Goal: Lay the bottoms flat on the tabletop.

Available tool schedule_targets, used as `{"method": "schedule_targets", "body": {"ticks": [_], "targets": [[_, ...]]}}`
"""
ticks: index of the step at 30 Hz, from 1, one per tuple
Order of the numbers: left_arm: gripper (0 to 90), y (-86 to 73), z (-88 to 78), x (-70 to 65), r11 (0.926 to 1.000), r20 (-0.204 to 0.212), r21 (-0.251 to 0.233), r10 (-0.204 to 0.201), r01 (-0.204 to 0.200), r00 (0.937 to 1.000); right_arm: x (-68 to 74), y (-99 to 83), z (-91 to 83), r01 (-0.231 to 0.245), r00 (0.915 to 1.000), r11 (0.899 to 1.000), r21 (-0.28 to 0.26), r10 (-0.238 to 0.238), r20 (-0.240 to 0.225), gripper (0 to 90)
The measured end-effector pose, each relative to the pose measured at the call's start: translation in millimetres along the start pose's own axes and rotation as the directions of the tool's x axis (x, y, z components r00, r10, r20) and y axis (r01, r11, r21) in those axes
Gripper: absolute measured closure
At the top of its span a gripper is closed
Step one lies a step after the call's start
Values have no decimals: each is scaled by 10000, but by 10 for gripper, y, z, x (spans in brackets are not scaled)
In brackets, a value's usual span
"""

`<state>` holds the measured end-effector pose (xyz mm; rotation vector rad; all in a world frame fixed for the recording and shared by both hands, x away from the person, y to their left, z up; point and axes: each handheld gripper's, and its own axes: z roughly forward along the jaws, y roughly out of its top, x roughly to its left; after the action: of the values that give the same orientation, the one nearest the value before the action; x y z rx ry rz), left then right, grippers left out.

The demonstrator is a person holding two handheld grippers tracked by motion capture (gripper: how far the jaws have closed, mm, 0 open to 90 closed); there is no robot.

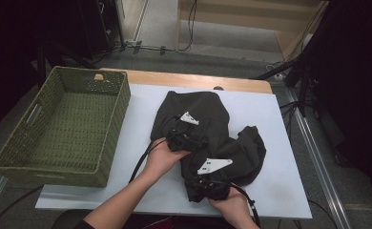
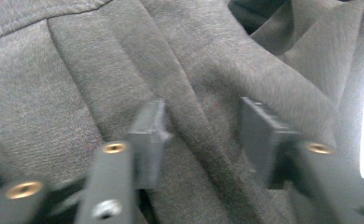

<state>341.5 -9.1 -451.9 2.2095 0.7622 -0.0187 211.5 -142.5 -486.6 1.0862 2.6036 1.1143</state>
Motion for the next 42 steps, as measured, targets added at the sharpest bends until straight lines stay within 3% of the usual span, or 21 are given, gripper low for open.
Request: {"method": "schedule_targets", "body": {"ticks": [3, 5, 7, 11, 15, 18, 22, 27, 39, 42], "targets": [[831, -48, 31, 79, 9996, 168, 213, -186, 182, 9997, -48, -2, -1, -76, 9996, 10000, -64, 75, -257, 776], [895, -63, 25, 144, 9987, 334, 281, -437, 428, 9985, -103, -6, -19, -199, 9981, 9997, -132, 191, -587, 729], [900, -70, 1, 205, 9974, 507, 290, -671, 657, 9965, -126, -6, -38, -170, 9975, 9998, -143, 160, -684, 683], [900, -58, -125, 320, 9961, 311, 160, -877, 873, 9957, -150, -9, -114, -102, 9982, 9993, -358, 80, -598, 553], [900, -70, -242, 442, 9933, 158, 76, -1157, 1156, 9932, -235, -13, -244, -499, 9981, 9960, -740, 470, -400, 451], [900, -81, -274, 482, 9925, 127, 97, -1222, 1221, 9924, -309, -20, -347, -638, 9978, 9921, -1076, 618, -218, 423], [900, -90, -324, 531, 9925, -121, 139, -1215, 1217, 9925, -381, -33, -471, -791, 9968, 9877, -1350, 793, -41, 411], [900, -127, -412, 642, 9877, -325, 75, -1561, 1565, 9872, -473, -53, -608, -1017, 9937, 9804, -1687, 1081, 297, 403], [900, -228, -542, 839, 9777, -611, 11, -2097, 2102, 9758, -812, -178, -850, -1678, 9737, 9610, -2197, 1964, 1153, 460], [900, -252, -562, 875, 9748, -676, -20, -2228, 2231, 9725, -875, -203, -901, -1615, 9706, 9584, -2355, 1974, 1378, 465]]}}
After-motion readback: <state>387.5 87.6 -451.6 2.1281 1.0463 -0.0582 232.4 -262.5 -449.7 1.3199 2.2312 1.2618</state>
